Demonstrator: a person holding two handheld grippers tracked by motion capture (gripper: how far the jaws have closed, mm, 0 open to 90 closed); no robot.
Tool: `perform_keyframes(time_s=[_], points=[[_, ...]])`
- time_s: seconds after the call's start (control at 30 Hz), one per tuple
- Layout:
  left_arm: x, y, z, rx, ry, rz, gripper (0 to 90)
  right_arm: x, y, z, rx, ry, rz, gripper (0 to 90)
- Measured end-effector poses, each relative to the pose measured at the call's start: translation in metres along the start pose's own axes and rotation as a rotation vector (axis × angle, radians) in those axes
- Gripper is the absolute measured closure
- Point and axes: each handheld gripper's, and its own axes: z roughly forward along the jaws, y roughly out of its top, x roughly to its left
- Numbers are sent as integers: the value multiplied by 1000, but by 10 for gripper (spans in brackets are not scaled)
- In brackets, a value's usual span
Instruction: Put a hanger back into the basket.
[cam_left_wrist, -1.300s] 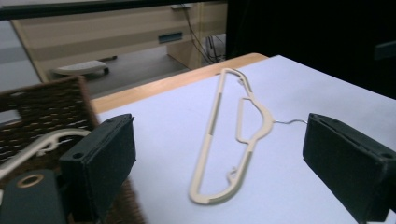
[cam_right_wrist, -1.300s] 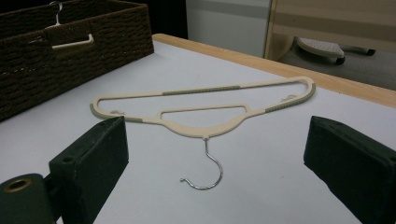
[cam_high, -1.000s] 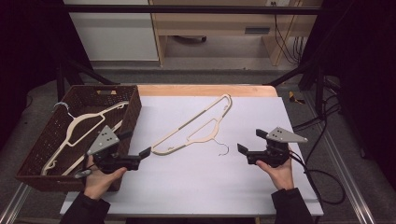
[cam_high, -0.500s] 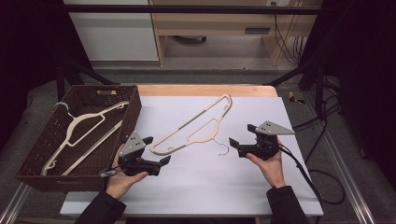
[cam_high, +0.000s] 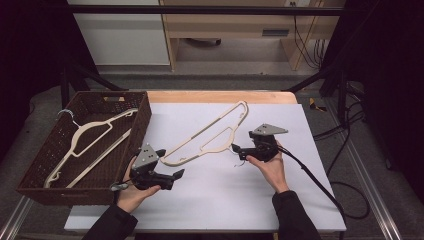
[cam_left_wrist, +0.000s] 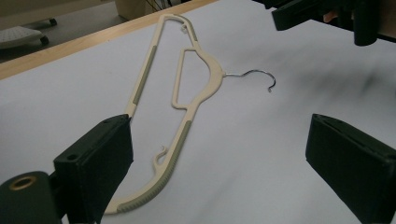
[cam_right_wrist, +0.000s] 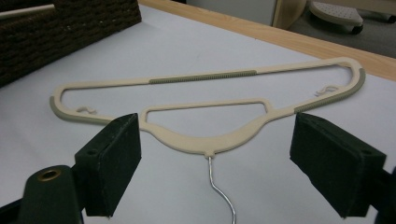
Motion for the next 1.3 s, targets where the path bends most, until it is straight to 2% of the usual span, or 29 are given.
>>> perform_keyframes(time_s=[0.13, 0.2, 0.37, 0.73, 0.87, 0.9, 1.1, 1.23, 1.3], points=[[2, -2, 1, 2, -3, -10, 74, 0, 0, 16, 35, -8, -7, 217], [2, -3, 2, 5, -2, -9, 74, 0, -1, 22, 45, -12, 13, 239], [2, -4, 2, 8, 2, -7, 74, -2, -8, 32, 92, -23, -2, 323], [1, -6, 2, 14, -1, -1, 78, -5, -22, 55, 203, -3, -1, 596], [1, -6, 2, 16, 1, 0, 78, -6, -25, 61, 235, 7, 1, 653], [1, -6, 2, 17, 0, 0, 78, -5, -26, 63, 237, 2, 10, 660], [1, -7, 3, 25, 2, 2, 78, -2, -29, 66, 254, -11, -28, 753], [1, -7, 3, 25, 4, 2, 79, 1, -29, 65, 261, -21, -29, 798], [1, -7, 3, 26, 4, 1, 79, 1, -29, 65, 261, -21, -51, 821]])
